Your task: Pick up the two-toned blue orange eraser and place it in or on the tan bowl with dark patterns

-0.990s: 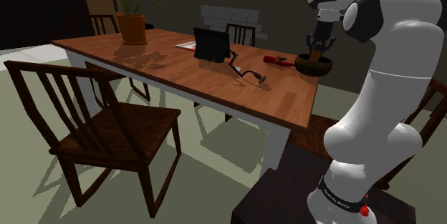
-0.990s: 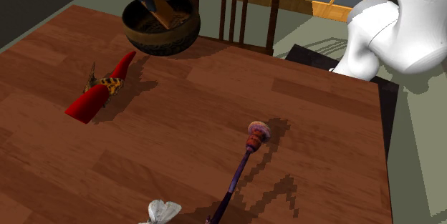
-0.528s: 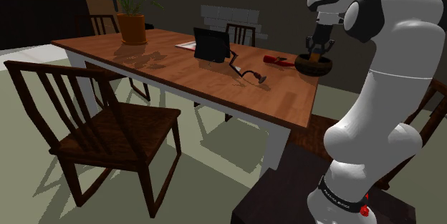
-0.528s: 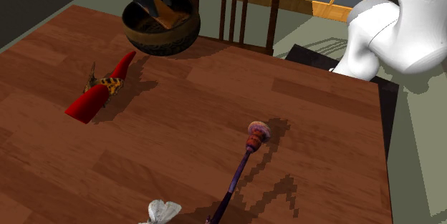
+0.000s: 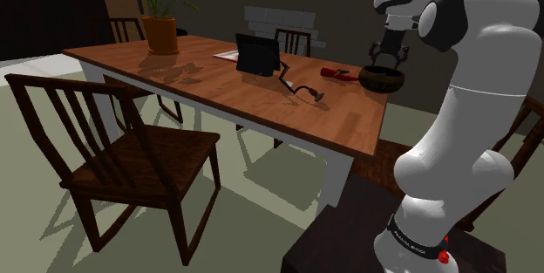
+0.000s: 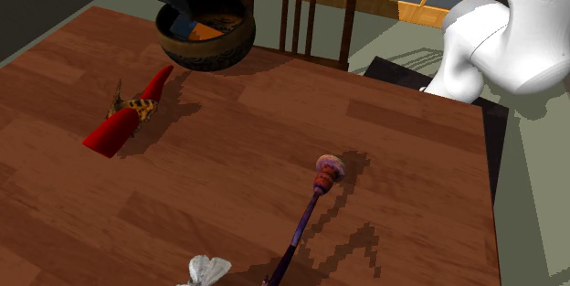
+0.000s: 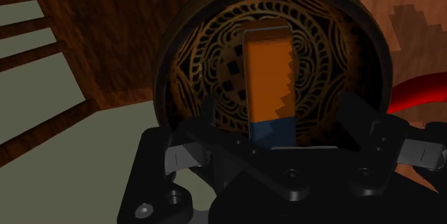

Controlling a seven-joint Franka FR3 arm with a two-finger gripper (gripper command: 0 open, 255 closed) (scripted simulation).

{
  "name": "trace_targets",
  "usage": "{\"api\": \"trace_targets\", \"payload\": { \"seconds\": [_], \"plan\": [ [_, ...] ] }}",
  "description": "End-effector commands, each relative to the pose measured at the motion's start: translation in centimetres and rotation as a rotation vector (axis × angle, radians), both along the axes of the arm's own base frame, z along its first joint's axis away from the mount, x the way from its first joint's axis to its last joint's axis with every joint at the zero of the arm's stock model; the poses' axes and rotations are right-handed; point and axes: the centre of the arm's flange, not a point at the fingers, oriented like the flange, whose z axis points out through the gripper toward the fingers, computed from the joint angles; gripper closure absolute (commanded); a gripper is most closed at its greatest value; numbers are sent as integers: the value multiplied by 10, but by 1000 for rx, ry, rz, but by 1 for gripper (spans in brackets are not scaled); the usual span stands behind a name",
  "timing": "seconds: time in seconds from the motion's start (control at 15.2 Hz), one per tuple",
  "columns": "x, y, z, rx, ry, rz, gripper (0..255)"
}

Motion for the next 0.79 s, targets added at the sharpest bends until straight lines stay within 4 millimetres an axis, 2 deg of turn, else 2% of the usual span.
{"api": "trace_targets", "payload": {
  "seconds": [0.0, 0.2, 0.73],
  "plan": [
    [0, 0, 13, 0, 0, 0, 0],
    [0, 1, 50, 0, 0, 0, 0],
    [0, 1, 50, 0, 0, 0, 0]
  ]
}}
